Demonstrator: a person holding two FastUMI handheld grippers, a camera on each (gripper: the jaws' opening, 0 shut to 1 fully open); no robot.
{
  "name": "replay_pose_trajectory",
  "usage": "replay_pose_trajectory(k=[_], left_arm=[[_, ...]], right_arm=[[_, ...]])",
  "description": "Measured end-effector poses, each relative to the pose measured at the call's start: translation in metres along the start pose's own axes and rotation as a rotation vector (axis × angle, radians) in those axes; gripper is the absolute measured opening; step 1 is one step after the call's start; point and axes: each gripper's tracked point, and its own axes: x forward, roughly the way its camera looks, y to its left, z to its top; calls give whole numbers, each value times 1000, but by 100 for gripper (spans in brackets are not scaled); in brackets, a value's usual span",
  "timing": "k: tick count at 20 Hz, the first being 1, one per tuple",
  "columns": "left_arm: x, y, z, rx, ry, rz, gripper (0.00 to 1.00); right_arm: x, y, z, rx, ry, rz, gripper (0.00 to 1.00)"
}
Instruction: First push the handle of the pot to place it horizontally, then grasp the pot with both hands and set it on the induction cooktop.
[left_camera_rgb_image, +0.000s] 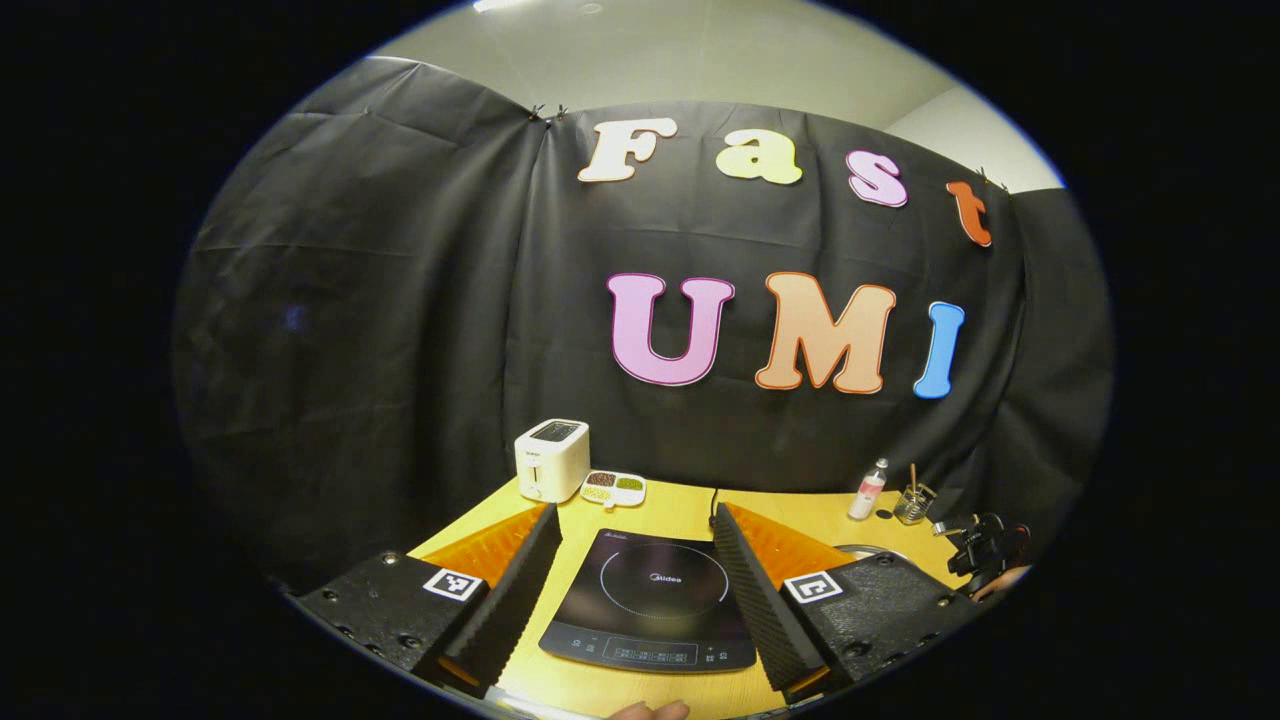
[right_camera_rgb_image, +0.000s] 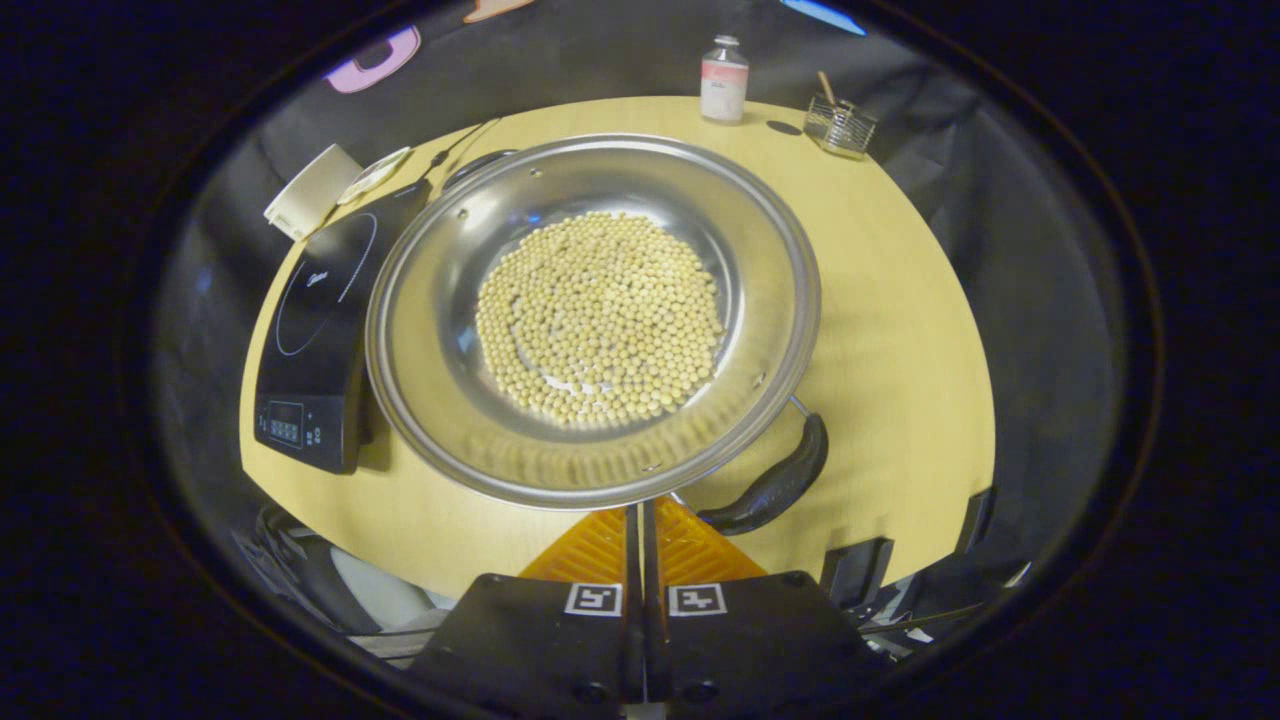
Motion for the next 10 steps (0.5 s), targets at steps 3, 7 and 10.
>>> replay_pose_trajectory(k=[3,7,10], left_arm=[[5,-13,0,1,14,26,94],[9,-38,5,25,11,48,89],[12,-56,10,18,1,73,89]], right_arm=[[4,-12,9,52,10,23,3],[10,-30,31,84,-1,57,0],[18,-44,53,93,-11,78,3]])
